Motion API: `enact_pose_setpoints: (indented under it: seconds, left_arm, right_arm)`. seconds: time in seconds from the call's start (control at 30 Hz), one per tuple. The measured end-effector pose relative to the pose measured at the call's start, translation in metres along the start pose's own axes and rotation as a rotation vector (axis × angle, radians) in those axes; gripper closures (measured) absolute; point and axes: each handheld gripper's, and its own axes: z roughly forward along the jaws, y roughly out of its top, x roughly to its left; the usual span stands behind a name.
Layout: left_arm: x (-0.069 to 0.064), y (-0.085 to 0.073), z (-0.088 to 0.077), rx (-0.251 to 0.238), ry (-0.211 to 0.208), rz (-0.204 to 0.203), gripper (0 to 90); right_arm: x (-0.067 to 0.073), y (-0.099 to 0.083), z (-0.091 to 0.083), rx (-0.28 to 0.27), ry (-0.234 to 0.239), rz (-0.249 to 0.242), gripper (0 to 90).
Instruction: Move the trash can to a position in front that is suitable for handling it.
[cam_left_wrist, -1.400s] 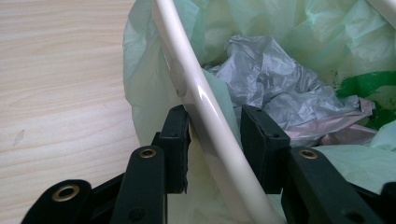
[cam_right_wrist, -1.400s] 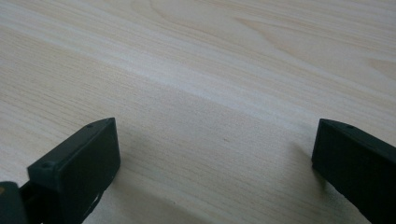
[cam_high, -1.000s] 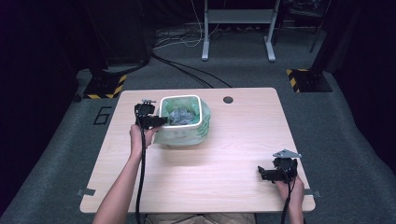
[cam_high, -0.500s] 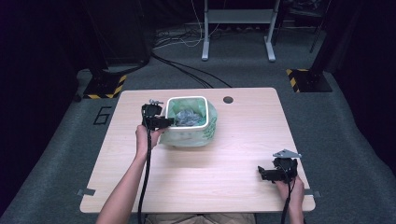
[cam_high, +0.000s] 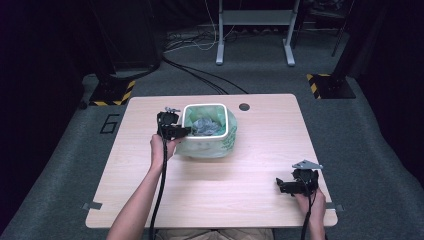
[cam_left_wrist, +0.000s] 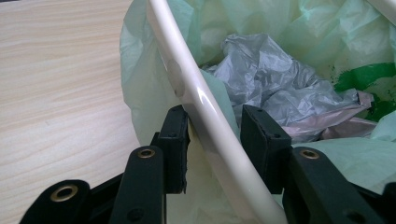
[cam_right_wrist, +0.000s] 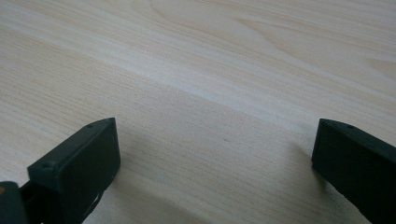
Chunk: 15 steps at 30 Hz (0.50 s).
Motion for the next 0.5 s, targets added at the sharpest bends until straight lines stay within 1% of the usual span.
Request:
enact_pose_setpoints:
  seconds: [0.2,0.5]
  left_arm:
    - [-0.006,0.001,0.002,0.001,-0.001,0.004,61.6]
    - [-0.015,0.002,0.005,0.002,-0.004,0.025,61.1]
  right_arm:
    - [0.0,0.0,0.0,0.0,0.0,0.0,0.4]
    - [0.0,0.0,0.0,0.0,0.0,0.0,0.4]
